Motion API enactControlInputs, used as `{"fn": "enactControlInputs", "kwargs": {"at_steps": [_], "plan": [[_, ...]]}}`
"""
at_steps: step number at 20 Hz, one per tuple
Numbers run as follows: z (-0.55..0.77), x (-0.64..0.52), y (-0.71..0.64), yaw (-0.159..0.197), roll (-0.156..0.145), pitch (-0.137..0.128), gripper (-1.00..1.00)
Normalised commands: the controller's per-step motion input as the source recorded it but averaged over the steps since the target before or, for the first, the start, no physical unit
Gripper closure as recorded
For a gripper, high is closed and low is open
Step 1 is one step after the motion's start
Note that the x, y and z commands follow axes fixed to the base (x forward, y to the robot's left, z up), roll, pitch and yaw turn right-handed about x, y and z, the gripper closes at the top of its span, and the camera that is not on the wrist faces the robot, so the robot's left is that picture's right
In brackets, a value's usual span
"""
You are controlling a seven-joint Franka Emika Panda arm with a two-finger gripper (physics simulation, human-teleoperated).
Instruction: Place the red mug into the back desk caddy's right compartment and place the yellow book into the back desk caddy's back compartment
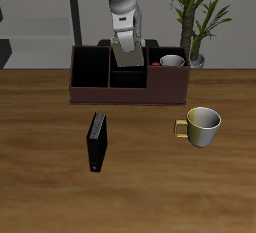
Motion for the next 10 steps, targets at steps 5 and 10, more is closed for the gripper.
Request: {"fn": "enactControlInputs", "kwargs": {"at_steps": [5,10], "plan": [[-0.17,-0.01,0.02,-0.005,0.003,0.036,1.0],[-0.16,-0.01,-0.04,-0.001,-0.006,0.028,1.0]]}}
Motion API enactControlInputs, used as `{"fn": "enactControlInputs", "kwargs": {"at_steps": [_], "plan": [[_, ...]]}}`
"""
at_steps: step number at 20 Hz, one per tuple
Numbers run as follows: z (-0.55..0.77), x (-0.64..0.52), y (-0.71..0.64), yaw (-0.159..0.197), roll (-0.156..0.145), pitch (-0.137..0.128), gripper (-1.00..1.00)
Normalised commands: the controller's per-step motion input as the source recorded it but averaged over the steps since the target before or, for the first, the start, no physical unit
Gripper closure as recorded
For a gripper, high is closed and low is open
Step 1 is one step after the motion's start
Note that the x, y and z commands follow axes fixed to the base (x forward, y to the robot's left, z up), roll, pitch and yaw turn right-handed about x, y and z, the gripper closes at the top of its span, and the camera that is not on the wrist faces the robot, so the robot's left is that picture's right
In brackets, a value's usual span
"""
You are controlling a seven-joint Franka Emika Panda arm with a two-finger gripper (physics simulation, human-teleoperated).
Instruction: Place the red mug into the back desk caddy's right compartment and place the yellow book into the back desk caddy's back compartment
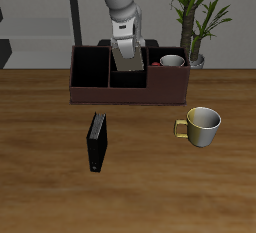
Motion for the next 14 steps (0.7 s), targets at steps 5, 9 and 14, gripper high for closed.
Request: {"fn": "enactControlInputs", "kwargs": {"at_steps": [5,9,14], "plan": [[-0.19,0.01,-0.02,-0.005,-0.007,0.038,1.0],[-0.18,-0.04,-0.02,0.014,0.008,0.03,1.0],[-0.15,0.07,0.01,0.009,-0.009,0.025,1.0]]}}
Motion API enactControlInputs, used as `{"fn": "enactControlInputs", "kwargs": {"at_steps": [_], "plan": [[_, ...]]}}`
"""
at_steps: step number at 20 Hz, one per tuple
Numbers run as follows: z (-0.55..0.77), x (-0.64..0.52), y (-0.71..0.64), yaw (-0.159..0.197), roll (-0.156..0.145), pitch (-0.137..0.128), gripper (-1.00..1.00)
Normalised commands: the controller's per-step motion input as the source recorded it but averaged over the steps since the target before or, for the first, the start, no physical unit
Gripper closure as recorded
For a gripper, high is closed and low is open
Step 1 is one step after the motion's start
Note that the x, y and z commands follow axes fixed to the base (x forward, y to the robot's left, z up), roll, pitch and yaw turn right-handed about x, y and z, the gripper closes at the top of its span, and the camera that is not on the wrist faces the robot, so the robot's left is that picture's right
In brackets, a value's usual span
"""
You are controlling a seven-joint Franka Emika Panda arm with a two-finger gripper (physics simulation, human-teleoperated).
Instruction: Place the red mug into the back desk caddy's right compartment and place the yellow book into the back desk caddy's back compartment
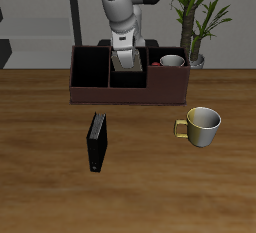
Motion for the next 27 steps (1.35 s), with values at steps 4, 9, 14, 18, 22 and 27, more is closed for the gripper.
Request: {"fn": "enactControlInputs", "kwargs": {"at_steps": [4,9,14,18,22,27], "plan": [[-0.19,0.03,-0.01,-0.002,0.0,0.032,1.0],[-0.2,0.0,0.02,0.002,0.01,0.036,1.0],[-0.13,0.02,0.01,-0.001,0.001,0.04,-1.0],[-0.04,-0.03,0.07,0.006,0.017,-0.024,-1.0],[0.03,-0.05,0.06,-0.02,0.015,0.013,-1.0],[0.09,-0.01,0.03,-0.028,0.013,-0.001,-1.0]]}}
